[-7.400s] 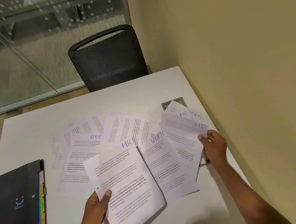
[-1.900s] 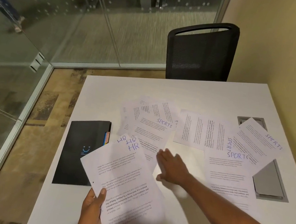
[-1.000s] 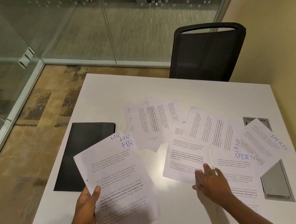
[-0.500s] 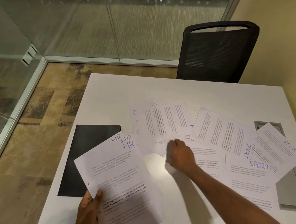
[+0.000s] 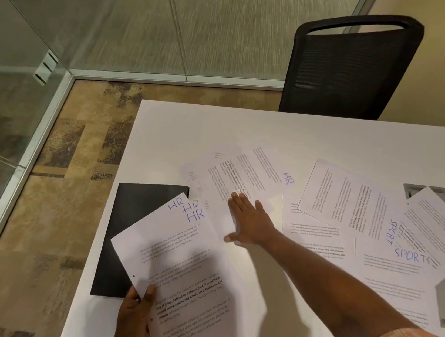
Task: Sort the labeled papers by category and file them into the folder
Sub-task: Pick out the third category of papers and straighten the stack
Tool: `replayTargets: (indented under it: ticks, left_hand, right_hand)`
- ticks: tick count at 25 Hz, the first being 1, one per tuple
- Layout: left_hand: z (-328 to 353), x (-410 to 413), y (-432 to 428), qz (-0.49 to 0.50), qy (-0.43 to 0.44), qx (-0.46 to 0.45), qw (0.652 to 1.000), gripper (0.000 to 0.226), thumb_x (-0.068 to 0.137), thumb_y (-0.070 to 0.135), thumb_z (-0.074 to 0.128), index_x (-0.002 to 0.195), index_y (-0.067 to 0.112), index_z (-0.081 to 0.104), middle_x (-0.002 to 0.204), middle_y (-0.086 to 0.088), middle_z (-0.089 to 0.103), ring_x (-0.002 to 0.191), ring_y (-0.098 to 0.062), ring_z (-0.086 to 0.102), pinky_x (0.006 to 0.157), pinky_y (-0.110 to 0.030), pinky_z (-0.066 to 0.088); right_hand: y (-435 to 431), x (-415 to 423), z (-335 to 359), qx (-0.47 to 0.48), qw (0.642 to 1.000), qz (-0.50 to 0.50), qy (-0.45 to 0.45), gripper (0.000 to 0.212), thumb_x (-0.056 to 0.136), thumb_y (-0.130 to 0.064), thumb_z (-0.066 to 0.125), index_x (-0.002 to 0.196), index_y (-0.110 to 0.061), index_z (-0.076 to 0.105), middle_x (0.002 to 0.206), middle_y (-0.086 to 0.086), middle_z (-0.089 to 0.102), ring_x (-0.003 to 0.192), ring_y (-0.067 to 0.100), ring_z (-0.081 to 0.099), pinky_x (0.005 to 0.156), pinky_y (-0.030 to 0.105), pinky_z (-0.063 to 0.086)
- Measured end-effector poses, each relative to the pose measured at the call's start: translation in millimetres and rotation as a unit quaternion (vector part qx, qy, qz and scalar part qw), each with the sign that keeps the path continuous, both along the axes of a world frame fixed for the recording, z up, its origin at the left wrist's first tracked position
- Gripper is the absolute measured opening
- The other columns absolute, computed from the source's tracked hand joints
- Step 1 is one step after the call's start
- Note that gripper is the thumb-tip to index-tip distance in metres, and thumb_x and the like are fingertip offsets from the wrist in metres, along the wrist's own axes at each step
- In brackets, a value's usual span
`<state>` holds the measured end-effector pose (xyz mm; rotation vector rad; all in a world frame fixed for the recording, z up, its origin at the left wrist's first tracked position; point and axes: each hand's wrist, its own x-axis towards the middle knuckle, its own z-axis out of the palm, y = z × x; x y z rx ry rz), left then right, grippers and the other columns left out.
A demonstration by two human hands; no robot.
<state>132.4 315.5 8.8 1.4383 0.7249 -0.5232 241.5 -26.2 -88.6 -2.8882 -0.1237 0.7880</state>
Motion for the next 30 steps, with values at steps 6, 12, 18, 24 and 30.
replayTargets:
  ticks: [6,12,18,24,30]
  left_hand:
    - [-7.1,-3.8,-3.0,-0.012,0.008,-0.008,1.000,0.019,0.108,0.018,0.054,0.125,0.013,0.060,0.108,-0.023,0.074,0.086,-0.044,0.070,0.057,-0.045,0.066]
    - [-11.4,-8.9,0.1,0.002,0.015,-0.002,1.000,0.027,0.108,0.019,0.055,0.133,0.009,0.058,0.106,-0.023,0.075,0.087,-0.046,0.070,0.057,-0.046,0.065]
    - [-9.6,-14.8,1.9,0.014,0.035,0.010,0.999,0.035,0.095,0.031,0.065,0.129,0.021,0.062,0.112,-0.021,0.076,0.095,-0.051,0.072,0.069,-0.054,0.065]
    - [-8.2,-22.9,0.7,0.048,0.046,-0.030,0.997,0.025,0.101,0.018,0.062,0.126,0.020,0.065,0.108,-0.017,0.079,0.094,-0.047,0.072,0.064,-0.049,0.066]
    - [-6.5,-26.8,-3.6,0.041,0.037,-0.037,0.998,0.025,0.105,0.014,0.059,0.129,0.018,0.064,0.104,-0.014,0.081,0.092,-0.044,0.073,0.063,-0.047,0.067]
  right_hand:
    - [-48.2,17.2,10.8,0.004,0.993,0.116,0.014,0.112,0.088,-0.081,0.059,0.172,-0.024,0.012,0.180,-0.008,-0.007,0.167,0.017,-0.003,0.129,0.052,0.018]
    - [-22.6,11.9,21.9,0.050,0.996,0.006,-0.070,0.093,0.082,-0.082,0.065,0.145,-0.014,0.051,0.156,0.004,0.045,0.149,0.024,0.041,0.104,0.050,0.049]
    - [5.7,-18.7,12.9,-0.054,0.995,-0.034,-0.074,0.091,0.082,-0.057,0.055,0.151,0.001,0.039,0.154,0.020,0.039,0.147,0.040,0.036,0.101,0.063,0.043]
    - [9.1,-30.4,8.9,-0.064,0.995,-0.048,-0.057,0.099,0.085,-0.061,0.049,0.155,0.007,0.032,0.159,0.029,0.033,0.154,0.051,0.027,0.109,0.066,0.041]
    - [27.3,-34.9,5.6,-0.089,0.993,-0.065,-0.052,0.102,0.081,-0.056,0.059,0.153,0.014,0.036,0.156,0.038,0.038,0.148,0.061,0.034,0.104,0.067,0.046]
